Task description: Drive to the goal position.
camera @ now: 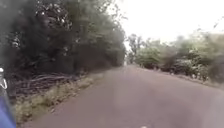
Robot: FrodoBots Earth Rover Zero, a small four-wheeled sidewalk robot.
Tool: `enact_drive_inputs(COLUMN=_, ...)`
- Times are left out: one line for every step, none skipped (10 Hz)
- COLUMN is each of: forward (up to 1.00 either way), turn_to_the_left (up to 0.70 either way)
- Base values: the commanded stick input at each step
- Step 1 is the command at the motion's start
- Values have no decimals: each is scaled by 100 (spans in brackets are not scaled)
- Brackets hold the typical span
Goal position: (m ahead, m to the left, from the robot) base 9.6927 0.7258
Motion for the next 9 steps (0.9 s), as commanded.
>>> enact_drive_inputs(forward=70, turn_to_the_left=-19)
enact_drive_inputs(forward=70, turn_to_the_left=-25)
enact_drive_inputs(forward=70, turn_to_the_left=-30)
enact_drive_inputs(forward=70, turn_to_the_left=-6)
enact_drive_inputs(forward=70, turn_to_the_left=-1)
enact_drive_inputs(forward=70, turn_to_the_left=-1)
enact_drive_inputs(forward=70, turn_to_the_left=-1)
enact_drive_inputs(forward=70, turn_to_the_left=-1)
enact_drive_inputs(forward=70, turn_to_the_left=-1)
